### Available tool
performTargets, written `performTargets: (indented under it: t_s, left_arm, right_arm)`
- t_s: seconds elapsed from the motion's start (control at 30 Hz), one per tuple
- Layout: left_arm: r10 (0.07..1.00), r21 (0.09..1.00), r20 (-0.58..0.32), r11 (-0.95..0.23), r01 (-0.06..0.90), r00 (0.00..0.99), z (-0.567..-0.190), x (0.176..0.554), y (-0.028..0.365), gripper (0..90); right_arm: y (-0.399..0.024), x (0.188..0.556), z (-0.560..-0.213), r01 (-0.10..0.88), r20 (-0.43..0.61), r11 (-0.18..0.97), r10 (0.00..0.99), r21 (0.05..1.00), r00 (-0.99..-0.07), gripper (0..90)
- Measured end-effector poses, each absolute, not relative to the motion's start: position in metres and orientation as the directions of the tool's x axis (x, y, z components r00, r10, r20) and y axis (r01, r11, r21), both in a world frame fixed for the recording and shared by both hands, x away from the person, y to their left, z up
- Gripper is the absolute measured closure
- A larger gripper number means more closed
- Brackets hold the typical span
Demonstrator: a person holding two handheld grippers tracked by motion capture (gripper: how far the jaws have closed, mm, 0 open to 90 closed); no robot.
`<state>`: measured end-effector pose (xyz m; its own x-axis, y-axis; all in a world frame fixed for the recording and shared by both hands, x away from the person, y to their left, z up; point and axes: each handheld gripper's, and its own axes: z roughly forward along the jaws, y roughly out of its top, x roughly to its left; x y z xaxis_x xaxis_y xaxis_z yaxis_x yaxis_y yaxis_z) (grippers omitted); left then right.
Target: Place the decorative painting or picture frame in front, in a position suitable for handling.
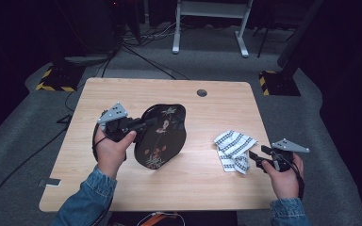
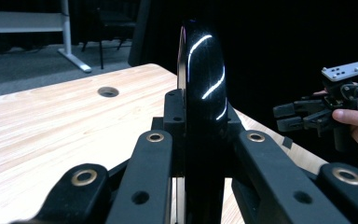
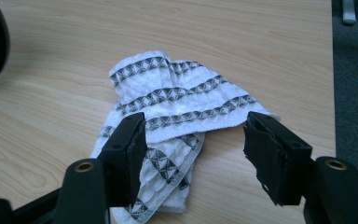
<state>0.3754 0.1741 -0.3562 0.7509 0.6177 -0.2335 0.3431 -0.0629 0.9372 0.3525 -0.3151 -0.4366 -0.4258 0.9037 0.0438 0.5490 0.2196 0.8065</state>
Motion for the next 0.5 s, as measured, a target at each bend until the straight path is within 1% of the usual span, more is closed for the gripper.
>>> performTargets:
  t_s: [0.17, 0.23, 0.5]
  left_arm:
    - [0.588, 0.934, -0.235, -0.082, 0.346, 0.774, -0.362, 0.378, 0.160, 80.7]
    - [0.579, 0.941, -0.218, -0.090, 0.328, 0.785, -0.364, 0.378, 0.155, 80.6]
    - [0.544, 0.947, -0.179, -0.131, 0.294, 0.820, -0.364, 0.378, 0.153, 80.4]
  right_arm:
    - [-0.311, 0.353, -0.437, 0.549, 0.045, 0.226, 0.900, 0.805, -0.435, 39.9]
    - [-0.309, 0.354, -0.438, 0.549, 0.042, 0.230, 0.898, 0.804, -0.437, 39.9]
    - [-0.306, 0.353, -0.439, 0.555, 0.042, 0.232, 0.899, 0.799, -0.436, 39.8]
